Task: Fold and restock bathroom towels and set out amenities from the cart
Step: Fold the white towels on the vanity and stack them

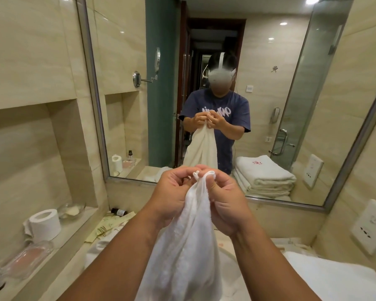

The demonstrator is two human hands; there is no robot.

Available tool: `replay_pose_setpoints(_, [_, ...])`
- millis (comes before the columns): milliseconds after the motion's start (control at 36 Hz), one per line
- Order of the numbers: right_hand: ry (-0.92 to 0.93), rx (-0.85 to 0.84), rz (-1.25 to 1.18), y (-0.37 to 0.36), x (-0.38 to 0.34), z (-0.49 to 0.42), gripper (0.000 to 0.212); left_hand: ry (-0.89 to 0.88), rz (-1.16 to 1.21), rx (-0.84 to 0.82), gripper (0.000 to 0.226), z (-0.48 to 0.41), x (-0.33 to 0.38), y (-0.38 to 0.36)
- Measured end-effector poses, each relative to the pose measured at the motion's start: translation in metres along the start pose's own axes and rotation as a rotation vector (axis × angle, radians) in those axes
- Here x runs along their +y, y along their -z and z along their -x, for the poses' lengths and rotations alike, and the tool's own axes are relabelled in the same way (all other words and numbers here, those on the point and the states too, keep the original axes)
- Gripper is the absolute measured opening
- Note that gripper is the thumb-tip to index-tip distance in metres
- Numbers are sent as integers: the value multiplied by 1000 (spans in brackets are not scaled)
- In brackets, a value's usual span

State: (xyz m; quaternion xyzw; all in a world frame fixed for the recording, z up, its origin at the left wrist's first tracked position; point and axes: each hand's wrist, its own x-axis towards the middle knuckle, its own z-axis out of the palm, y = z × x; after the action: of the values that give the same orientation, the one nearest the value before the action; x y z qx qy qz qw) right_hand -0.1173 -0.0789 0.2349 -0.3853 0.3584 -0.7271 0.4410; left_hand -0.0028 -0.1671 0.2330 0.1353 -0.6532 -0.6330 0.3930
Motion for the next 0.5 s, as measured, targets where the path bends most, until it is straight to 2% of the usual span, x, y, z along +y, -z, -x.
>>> replay_pose_setpoints(111, [-4,-23,-55,-2,2,2,45,30,99,24,28,4,1,1])
replay_pose_setpoints(222, [-21,-15,-69,-5,4,-1,48,65,126,39,18,6,0,4])
replay_pose_setpoints(361, [-13,-37,-66,-5,6,-4,25,83,132,64,20,8,7,0])
replay_pose_setpoints(500, [-5,-95,56,0,10,-6,50,37,76,146,16,5,8,1])
